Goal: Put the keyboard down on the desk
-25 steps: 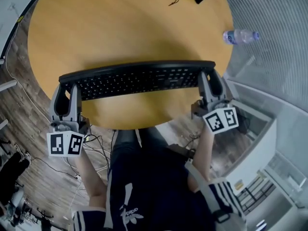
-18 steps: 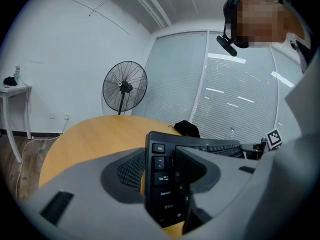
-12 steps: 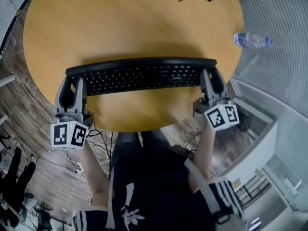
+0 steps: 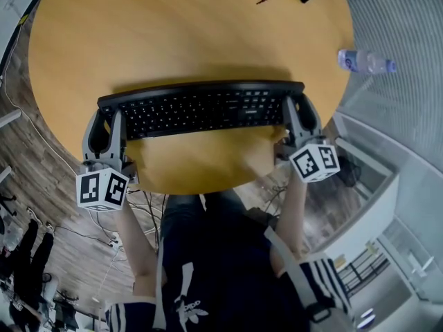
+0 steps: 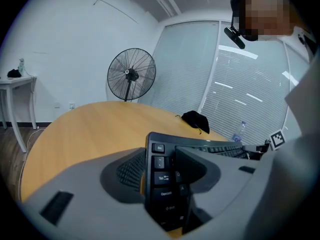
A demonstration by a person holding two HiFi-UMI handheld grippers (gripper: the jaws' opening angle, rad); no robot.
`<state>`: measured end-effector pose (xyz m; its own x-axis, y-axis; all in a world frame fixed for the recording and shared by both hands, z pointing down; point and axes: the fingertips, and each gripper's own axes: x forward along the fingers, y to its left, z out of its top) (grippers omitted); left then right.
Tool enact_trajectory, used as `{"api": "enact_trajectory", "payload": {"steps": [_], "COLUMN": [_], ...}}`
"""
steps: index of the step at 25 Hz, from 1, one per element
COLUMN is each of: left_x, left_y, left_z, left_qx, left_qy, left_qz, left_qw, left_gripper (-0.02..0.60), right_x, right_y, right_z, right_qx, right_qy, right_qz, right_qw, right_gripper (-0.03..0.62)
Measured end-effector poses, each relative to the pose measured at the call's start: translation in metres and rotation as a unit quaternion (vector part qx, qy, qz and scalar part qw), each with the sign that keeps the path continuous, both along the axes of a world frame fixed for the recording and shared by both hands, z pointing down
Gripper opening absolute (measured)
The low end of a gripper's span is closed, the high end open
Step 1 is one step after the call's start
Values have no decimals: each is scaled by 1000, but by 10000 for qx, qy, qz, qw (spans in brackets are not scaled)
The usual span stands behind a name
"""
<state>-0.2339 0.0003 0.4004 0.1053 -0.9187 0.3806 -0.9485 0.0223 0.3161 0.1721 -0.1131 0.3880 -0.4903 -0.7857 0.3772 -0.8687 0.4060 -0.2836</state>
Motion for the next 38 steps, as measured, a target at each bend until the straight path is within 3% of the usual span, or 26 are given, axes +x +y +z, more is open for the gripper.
{"api": "enact_trajectory", "payload": {"steps": [7,21,34,38], "left_x": [-1,-5,-7,-9], "left_y": [-4,-22,-23,-20], "left_z": [13,33,32,22], "left_qx": [-263,-1122,-1126,-1091], "left_qy": [-78,-215,-122,-472], "left_qz": [-89,-152,-142,-105], "left_qw": [9996,9933,9935,9929], "left_gripper": [186,186,186,186], "right_x": [1,-5,-6,-3], "right_y": [-4,-16,-19,-16], "right_z": [11,31,32,28], "right_qx": [-369,-1159,-1094,-833], "right_qy": [-32,422,421,702], "right_qz": [117,283,184,129], "right_qw": [9992,9920,9929,9940], "right_gripper": [173,173,173,173]}}
